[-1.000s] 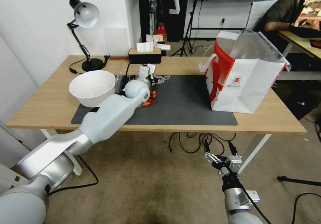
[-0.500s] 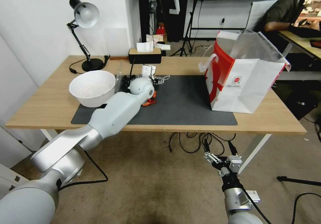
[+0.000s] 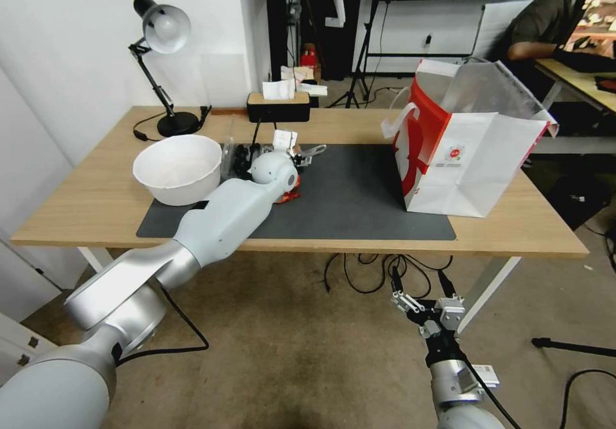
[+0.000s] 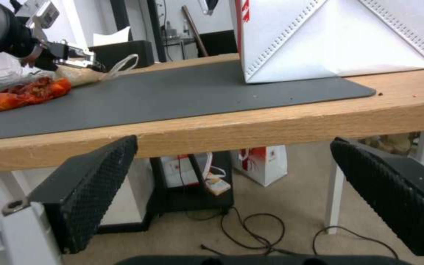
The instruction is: Pick up the trash from the table and place it into the takeout bag.
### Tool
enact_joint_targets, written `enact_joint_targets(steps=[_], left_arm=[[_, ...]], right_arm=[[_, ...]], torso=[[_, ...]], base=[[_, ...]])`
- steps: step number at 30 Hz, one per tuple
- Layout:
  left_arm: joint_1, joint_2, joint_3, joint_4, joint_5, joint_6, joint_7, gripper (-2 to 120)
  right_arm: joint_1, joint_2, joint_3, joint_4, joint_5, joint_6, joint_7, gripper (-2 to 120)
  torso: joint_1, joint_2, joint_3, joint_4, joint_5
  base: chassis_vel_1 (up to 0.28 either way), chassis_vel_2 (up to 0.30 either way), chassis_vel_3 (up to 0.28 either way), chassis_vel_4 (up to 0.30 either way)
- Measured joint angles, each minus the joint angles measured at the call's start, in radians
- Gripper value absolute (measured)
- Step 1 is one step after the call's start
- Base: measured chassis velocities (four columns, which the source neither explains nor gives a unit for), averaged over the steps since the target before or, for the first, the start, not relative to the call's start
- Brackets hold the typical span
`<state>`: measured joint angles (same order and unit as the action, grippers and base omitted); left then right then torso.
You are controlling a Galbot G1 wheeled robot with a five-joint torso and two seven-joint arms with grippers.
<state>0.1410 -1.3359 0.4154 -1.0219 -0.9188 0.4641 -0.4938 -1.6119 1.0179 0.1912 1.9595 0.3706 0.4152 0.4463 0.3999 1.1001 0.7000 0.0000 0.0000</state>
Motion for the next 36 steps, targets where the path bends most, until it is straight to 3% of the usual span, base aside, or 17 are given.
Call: enact_joint_targets(steps=[8, 18, 21, 30, 34, 36], left_arm=[[0.002, -0.003, -0.002, 0.002, -0.033, 0.001, -0.03, 95], [0.001, -0.002, -0.01, 0.0, -0.049, -0.017, -0.045, 62], [0.009, -0.001, -0.016, -0.005, -0.057, -0.024, -0.046, 45], [0.023, 0.013, -0.019, -0.035, -0.066, -0.034, -0.051, 17], [0.027, 0.035, -0.041, -0.094, 0.008, -0.062, -0.037, 7], [0.022, 0.057, -0.072, -0.165, 0.05, -0.09, -0.02, 5]], right_arm=[[0.0, 0.0, 0.0, 0.0, 0.0, 0.0, 0.0, 100], [0.0, 0.0, 0.0, 0.0, 0.0, 0.0, 0.0, 100], [0.0, 0.0, 0.0, 0.0, 0.0, 0.0, 0.0, 100], [0.0, 0.0, 0.0, 0.0, 0.0, 0.0, 0.0, 100], [0.0, 0.0, 0.0, 0.0, 0.0, 0.0, 0.0, 100], [0.0, 0.0, 0.0, 0.0, 0.0, 0.0, 0.0, 100]], torso=[[0.0, 0.0, 0.0, 0.0, 0.0001], [0.0, 0.0, 0.0, 0.0, 0.0001], [0.0, 0.0, 0.0, 0.0, 0.0], [0.0, 0.0, 0.0, 0.0, 0.0], [0.0, 0.0, 0.0, -0.0001, -0.0001], [0.0, 0.0, 0.0, 0.0003, -0.0002]], base=[[0.0, 0.0, 0.0, 0.0], [0.0, 0.0, 0.0, 0.0], [0.0, 0.0, 0.0, 0.0], [0.0, 0.0, 0.0, 0.0], [0.0, 0.0, 0.0, 0.0], [0.0, 0.0, 0.0, 0.0]])
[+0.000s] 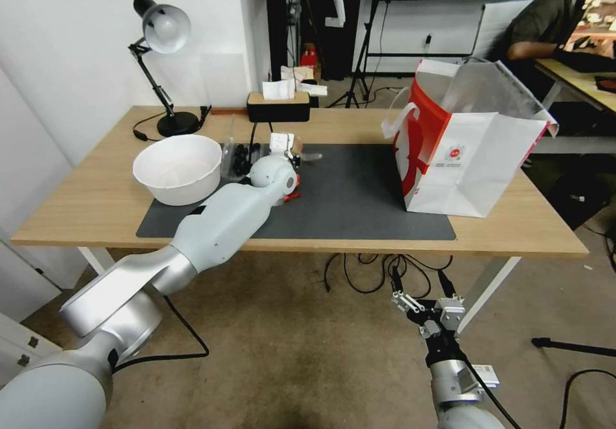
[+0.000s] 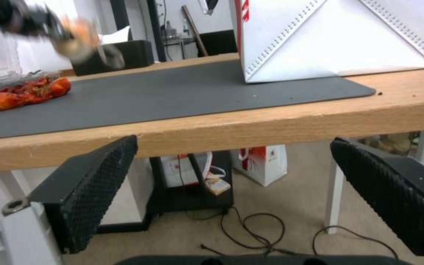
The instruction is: Pick up the trash from the table and place it into the takeout bag.
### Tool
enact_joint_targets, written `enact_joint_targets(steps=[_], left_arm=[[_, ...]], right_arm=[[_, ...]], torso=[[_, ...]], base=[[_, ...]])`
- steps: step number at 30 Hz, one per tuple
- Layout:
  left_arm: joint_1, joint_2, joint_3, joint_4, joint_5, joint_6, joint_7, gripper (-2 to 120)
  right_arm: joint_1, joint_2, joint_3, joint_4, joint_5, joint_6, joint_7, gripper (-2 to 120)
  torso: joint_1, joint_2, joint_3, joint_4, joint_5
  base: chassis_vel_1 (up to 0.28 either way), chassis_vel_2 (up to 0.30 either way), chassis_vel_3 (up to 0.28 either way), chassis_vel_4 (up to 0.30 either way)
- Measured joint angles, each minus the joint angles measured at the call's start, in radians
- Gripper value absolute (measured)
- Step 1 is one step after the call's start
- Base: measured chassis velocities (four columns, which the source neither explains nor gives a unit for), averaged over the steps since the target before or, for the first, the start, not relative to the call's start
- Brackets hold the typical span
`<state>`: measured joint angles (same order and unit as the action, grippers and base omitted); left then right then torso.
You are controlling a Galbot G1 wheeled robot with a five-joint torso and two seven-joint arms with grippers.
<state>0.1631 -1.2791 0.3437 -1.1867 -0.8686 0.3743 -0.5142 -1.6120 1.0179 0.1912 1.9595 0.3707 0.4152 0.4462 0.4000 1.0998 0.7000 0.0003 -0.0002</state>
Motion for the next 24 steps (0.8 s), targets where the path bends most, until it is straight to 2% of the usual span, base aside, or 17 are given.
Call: enact_joint_targets(steps=[1, 3, 4, 5, 7, 8, 9, 10, 12, 13, 16, 20, 22, 24], left_arm=[[0.0, 0.0, 0.0, 0.0, 0.0, 0.0, 0.0, 5], [-0.022, 0.014, -0.037, -0.069, -0.012, -0.044, 0.028, 5], [-0.04, 0.016, -0.052, -0.09, -0.012, -0.08, 0.057, 5], [-0.04, 0.016, -0.052, -0.09, -0.012, -0.08, 0.057, 5], [-0.077, 0.012, -0.066, -0.102, -0.005, -0.149, 0.119, 5], [-0.105, 0.004, -0.068, -0.102, -0.003, -0.191, 0.169, 5], [-0.105, 0.004, -0.068, -0.102, -0.003, -0.191, 0.169, 5], [-0.142, -0.006, -0.058, -0.102, -0.012, -0.243, 0.235, 5], [-0.197, -0.018, 0.005, -0.11, -0.052, -0.291, 0.325, 5], [-0.197, -0.018, 0.005, -0.11, -0.052, -0.291, 0.325, 5], [-0.269, -0.037, 0.164, -0.101, -0.08, -0.322, 0.443, 5], [-0.293, -0.06, 0.219, -0.08, -0.084, -0.326, 0.491, 5], [-0.324, -0.116, 0.268, -0.036, -0.086, -0.349, 0.565, 5], [-0.336, -0.137, 0.272, -0.019, -0.09, -0.358, 0.586, 5]], right_arm=[[0.0, 0.0, 0.0, 0.0, 0.0, 0.0, 0.0, 100], [0.0, 0.0, 0.0, 0.0, 0.0, 0.0, 0.0, 100], [0.0, 0.0, 0.0, 0.0, 0.0, 0.0, 0.0, 100], [0.0, 0.0, 0.0, 0.0, 0.0, 0.0, 0.0, 100], [0.0, 0.0, 0.0, 0.0, 0.0, 0.0, 0.0, 100], [0.0, 0.0, 0.0, 0.0, 0.0, 0.0, 0.0, 100], [0.0, 0.0, 0.0, 0.0, 0.0, 0.0, 0.0, 100], [0.0, 0.0, 0.0, 0.0, 0.0, 0.0, 0.0, 100], [0.0, 0.0, 0.0, 0.0, 0.0, 0.0, 0.0, 100], [0.0, 0.0, 0.0, 0.0, 0.0, 0.0, 0.0, 100], [0.0, 0.0, 0.0, 0.0, 0.0, 0.0, 0.0, 100], [0.0, 0.0, 0.0, 0.0, 0.0, 0.0, 0.0, 100], [0.0, 0.0, 0.0, 0.0, 0.0, 0.0, 0.0, 100], [0.0, 0.0, 0.0, 0.0, 0.0, 0.0, 0.0, 100]], torso=[[0.0, 0.0, 0.0, 0.0, 0.0], [0.0, 0.0, 0.0, 0.0, 0.0002], [0.0, 0.0, 0.0, -0.0001, 0.0], [0.0, 0.0, 0.0, -0.0001, 0.0], [0.0, 0.0, 0.0, -0.0002, 0.0003], [0.0, 0.0, 0.0, 0.0001, 0.0002], [0.0, 0.0, 0.0, 0.0001, 0.0002], [0.0, 0.0, 0.0, 0.0, 0.0002], [0.0, 0.0, 0.0, -0.0003, 0.0006], [0.0, 0.0, 0.0, -0.0003, 0.0006], [0.0, 0.0, 0.0, -0.0009, 0.0006], [0.0, 0.0, 0.0, -0.0001, 0.0004], [0.0, 0.0, 0.0, -0.0005, 0.0005], [0.0, 0.0, 0.0, -0.0007, 0.0005]], base=[[0.0, 0.0, 0.0, 0.0], [0.0, 0.0, 0.0, 0.0], [0.0, 0.0, 0.0, 0.0], [0.0, 0.0, 0.0, 0.0], [0.0, 0.0, 0.0, 0.0], [0.0, 0.0, 0.0, 0.0], [0.0, 0.0, 0.0, 0.0], [0.0, 0.0, 0.0, 0.0], [0.0, 0.0, 0.0, 0.0], [0.0, 0.0, 0.0, 0.0], [0.0, 0.0, 0.0, 0.0], [0.0, 0.0, 0.0, 0.0], [0.0, 0.0, 0.0, 0.0], [0.0, 0.0, 0.0, 0.0]])
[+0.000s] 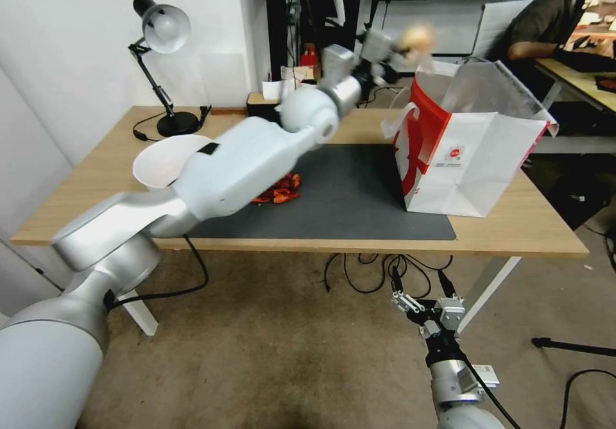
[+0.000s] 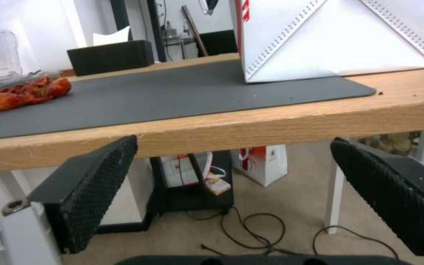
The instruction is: Pick up the trash from the table and place it into the takeout bag.
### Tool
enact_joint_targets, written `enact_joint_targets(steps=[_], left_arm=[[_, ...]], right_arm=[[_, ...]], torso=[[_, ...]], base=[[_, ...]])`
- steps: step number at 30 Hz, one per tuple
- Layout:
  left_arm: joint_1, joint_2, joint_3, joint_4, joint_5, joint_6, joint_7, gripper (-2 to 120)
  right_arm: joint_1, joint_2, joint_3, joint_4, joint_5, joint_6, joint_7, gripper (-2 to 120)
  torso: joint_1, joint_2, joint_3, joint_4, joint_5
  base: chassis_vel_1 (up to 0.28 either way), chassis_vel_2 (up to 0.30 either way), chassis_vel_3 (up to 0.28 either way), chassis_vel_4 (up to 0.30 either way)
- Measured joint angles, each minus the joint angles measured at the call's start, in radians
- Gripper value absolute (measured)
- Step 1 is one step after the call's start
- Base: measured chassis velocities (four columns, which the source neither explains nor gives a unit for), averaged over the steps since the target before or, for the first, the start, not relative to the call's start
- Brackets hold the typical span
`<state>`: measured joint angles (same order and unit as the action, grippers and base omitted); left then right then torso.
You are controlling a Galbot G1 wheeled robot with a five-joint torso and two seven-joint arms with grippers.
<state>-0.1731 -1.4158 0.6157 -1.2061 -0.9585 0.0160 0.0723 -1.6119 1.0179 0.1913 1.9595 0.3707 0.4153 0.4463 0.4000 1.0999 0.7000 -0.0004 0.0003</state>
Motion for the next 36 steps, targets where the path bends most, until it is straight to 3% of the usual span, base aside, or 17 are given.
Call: enact_joint_targets(steps=[7, 17, 21, 23, 28, 36], left_arm=[[-0.057, -0.049, 0.073, 0.058, 0.029, -0.016, 0.079, 5], [-0.06, -0.075, 0.116, 0.082, 0.058, -0.015, 0.072, 5], [-0.068, -0.08, 0.12, 0.085, 0.055, -0.014, 0.059, 17], [-0.07, -0.08, 0.124, 0.084, 0.045, -0.011, 0.047, 28], [-0.07, -0.07, 0.135, 0.078, 0.035, -0.009, 0.039, 39], [-0.083, -0.058, 0.153, 0.064, 0.023, -0.007, 0.032, 74]], right_arm=[[0.0, 0.0, 0.0, 0.0, 0.0, 0.0, 0.0, 100], [0.0, 0.0, 0.0, 0.0, 0.0, 0.0, 0.0, 100], [0.0, 0.0, 0.0, 0.0, 0.0, 0.0, 0.0, 100], [0.0, 0.0, 0.0, 0.0, 0.0, 0.0, 0.0, 100], [0.0, 0.0, 0.0, 0.0, 0.0, 0.0, 0.0, 100], [0.0, 0.0, 0.0, 0.0, 0.0, 0.0, 0.0, 100]], torso=[[0.0, 0.0, 0.0, 0.0006, -0.0002], [0.0, 0.0, 0.0, 0.0004, -0.0002], [0.0, 0.0, 0.0, 0.0004, -0.0002], [0.0, 0.0, 0.0, 0.0003, -0.0002], [0.0, 0.0, 0.0, 0.0005, -0.0002], [0.0, 0.0, 0.0, 0.0004, -0.0003]], base=[[0.0, 0.0, 0.0, 0.0], [0.0, 0.0, 0.0, 0.0], [0.0, 0.0, 0.0, 0.0], [0.0, 0.0, 0.0, 0.0], [0.0, 0.0, 0.0, 0.0], [0.0, 0.0, 0.0, 0.0]])
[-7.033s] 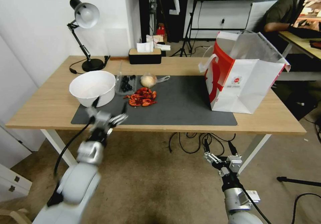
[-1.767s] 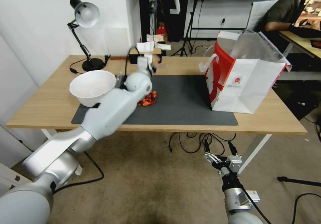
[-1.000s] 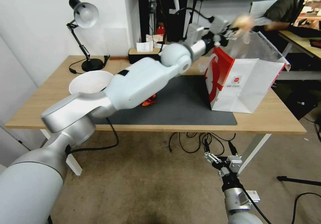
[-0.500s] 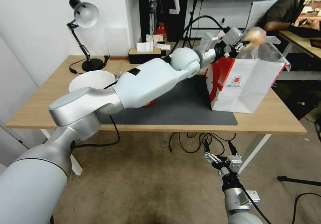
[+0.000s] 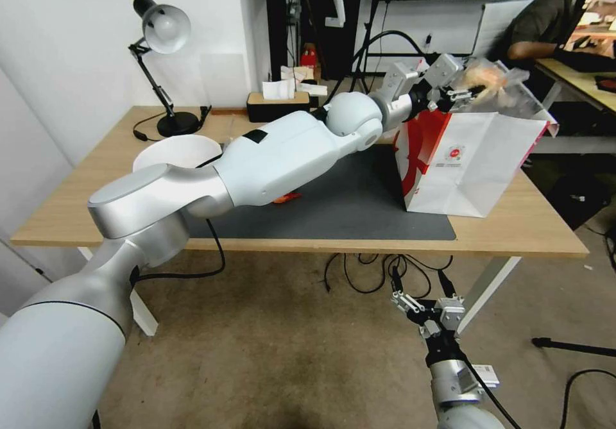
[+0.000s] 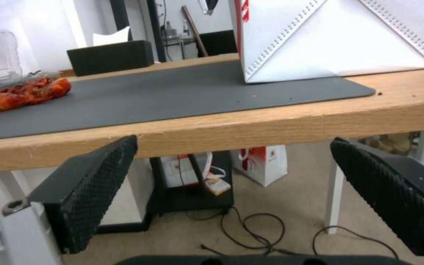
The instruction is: Pick up the trash from the table and place it into the takeout bag.
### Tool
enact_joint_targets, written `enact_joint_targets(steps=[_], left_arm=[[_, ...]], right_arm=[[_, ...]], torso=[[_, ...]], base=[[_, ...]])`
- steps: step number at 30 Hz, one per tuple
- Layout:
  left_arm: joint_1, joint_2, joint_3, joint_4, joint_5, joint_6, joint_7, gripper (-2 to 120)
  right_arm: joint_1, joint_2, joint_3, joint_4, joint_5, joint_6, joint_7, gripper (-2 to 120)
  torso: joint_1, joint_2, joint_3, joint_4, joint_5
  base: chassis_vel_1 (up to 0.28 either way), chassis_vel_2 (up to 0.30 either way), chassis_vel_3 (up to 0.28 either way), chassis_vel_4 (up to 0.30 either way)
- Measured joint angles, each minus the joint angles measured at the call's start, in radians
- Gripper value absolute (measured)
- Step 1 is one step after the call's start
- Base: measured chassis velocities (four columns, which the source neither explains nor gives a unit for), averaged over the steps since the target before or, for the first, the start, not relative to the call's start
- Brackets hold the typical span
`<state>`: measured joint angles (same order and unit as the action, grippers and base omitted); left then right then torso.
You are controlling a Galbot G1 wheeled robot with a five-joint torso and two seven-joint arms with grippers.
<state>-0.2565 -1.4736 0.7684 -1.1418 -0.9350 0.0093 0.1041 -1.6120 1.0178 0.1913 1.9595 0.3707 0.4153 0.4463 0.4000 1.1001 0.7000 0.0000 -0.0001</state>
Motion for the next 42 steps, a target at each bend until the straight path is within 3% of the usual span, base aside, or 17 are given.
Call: enact_joint_targets(steps=[5, 10, 14, 17, 18, 22, 24, 26, 27, 29, 31, 32, 35, 36, 39, 40, 42], left_arm=[[-0.005, -0.004, -0.003, -0.005, -0.008, 0.0, -0.019, 93], [0.002, 0.004, -0.03, -0.027, -0.021, -0.003, -0.056, 99], [0.021, 0.05, -0.082, -0.097, -0.027, -0.02, -0.126, 100], [0.076, 0.173, -0.17, -0.244, -0.025, -0.034, -0.185, 100], [0.076, 0.173, -0.17, -0.244, -0.025, -0.034, -0.185, 100], [0.244, 0.375, -0.317, -0.431, 0.062, -0.041, -0.238, 100], [0.278, 0.402, -0.343, -0.461, 0.075, -0.041, -0.24, 100], [0.47, 0.543, -0.487, -0.603, 0.125, -0.041, -0.242, 100], [0.47, 0.543, -0.487, -0.603, 0.125, -0.041, -0.242, 100], [0.676, 0.651, -0.636, -0.707, 0.192, -0.049, -0.232, 100], [0.877, 0.713, -0.776, -0.78, 0.262, -0.071, -0.222, 100], [0.877, 0.713, -0.776, -0.78, 0.262, -0.071, -0.222, 100], [1.16, 0.741, -0.966, -0.884, 0.328, -0.104, -0.216, 100], [1.16, 0.741, -0.966, -0.884, 0.328, -0.104, -0.216, 100], [1.401, 0.675, -1.119, -0.947, 0.421, -0.124, -0.206, 100], [1.401, 0.675, -1.119, -0.947, 0.421, -0.124, -0.206, 100], [1.517, 0.604, -1.19, -0.977, 0.482, -0.14, -0.2, 100]], right_arm=[[0.0, 0.0, 0.0, 0.0, 0.0, 0.0, 0.0, 100], [0.0, 0.0, 0.0, 0.0, 0.0, 0.0, 0.0, 100], [0.0, 0.0, 0.0, 0.0, 0.0, 0.0, 0.0, 100], [0.0, 0.0, 0.0, 0.0, 0.0, 0.0, 0.0, 100], [0.0, 0.0, 0.0, 0.0, 0.0, 0.0, 0.0, 100], [0.0, 0.0, 0.0, 0.0, 0.0, 0.0, 0.0, 100], [0.0, 0.0, 0.0, 0.0, 0.0, 0.0, 0.0, 100], [0.0, 0.0, 0.0, 0.0, 0.0, 0.0, 0.0, 100], [0.0, 0.0, 0.0, 0.0, 0.0, 0.0, 0.0, 100], [0.0, 0.0, 0.0, 0.0, 0.0, 0.0, 0.0, 100], [0.0, 0.0, 0.0, 0.0, 0.0, 0.0, 0.0, 100], [0.0, 0.0, 0.0, 0.0, 0.0, 0.0, 0.0, 100], [0.0, 0.0, 0.0, 0.0, 0.0, 0.0, 0.0, 100], [0.0, 0.0, 0.0, 0.0, 0.0, 0.0, 0.0, 100], [0.0, 0.0, 0.0, 0.0, 0.0, 0.0, 0.0, 100], [0.0, 0.0, 0.0, 0.0, 0.0, 0.0, 0.0, 100], [0.0, 0.0, 0.0, 0.0, 0.0, 0.0, 0.0, 100]], torso=[[0.0, 0.0, 0.0, -0.0001, 0.0], [0.0, 0.0, 0.0, -0.0002, 0.0], [0.0, 0.0, 0.0, -0.0004, 0.0], [0.0, 0.0, 0.0, 0.0, -0.0002], [0.0, 0.0, 0.0, 0.0, -0.0002], [0.0, 0.0, 0.0, 0.0003, -0.0005], [0.0, 0.0, 0.0, 0.0005, -0.0009], [0.0, 0.0, 0.0, 0.0001, -0.0007], [0.0, 0.0, 0.0, 0.0001, -0.0007], [0.0, 0.0, 0.0, 0.0006, -0.001], [0.0, 0.0, 0.0, 0.0011, -0.0008], [0.0, 0.0, 0.0, 0.0011, -0.0008], [0.0, 0.0, 0.0, -0.0002, 0.0007], [0.0, 0.0, 0.0, -0.0002, 0.0007], [0.0, 0.0, 0.0, -0.0001, 0.0001], [0.0, 0.0, 0.0, -0.0001, 0.0001], [0.0, 0.0, 0.0, -0.0002, 0.0]], base=[[0.0, 0.0, 0.0, 0.0], [0.0, 0.0, 0.0, 0.0], [0.0, 0.0, 0.0, 0.0], [0.0, 0.0, 0.0, 0.0], [0.0, 0.0, 0.0, 0.0], [0.0, 0.0, 0.0, 0.0], [0.0, 0.0, 0.0, 0.0], [0.0, 0.0, 0.0, 0.0], [0.0, 0.0, 0.0, 0.0], [0.0, 0.0, 0.0, 0.0], [0.0, 0.0, 0.0, 0.0], [0.0, 0.0, 0.0, 0.0], [0.0, 0.0, 0.0, 0.0], [0.0, 0.0, 0.0, 0.0], [0.0, 0.0, 0.0, 0.0], [0.0, 0.0, 0.0, 0.0], [0.0, 0.0, 0.0, 0.0]])
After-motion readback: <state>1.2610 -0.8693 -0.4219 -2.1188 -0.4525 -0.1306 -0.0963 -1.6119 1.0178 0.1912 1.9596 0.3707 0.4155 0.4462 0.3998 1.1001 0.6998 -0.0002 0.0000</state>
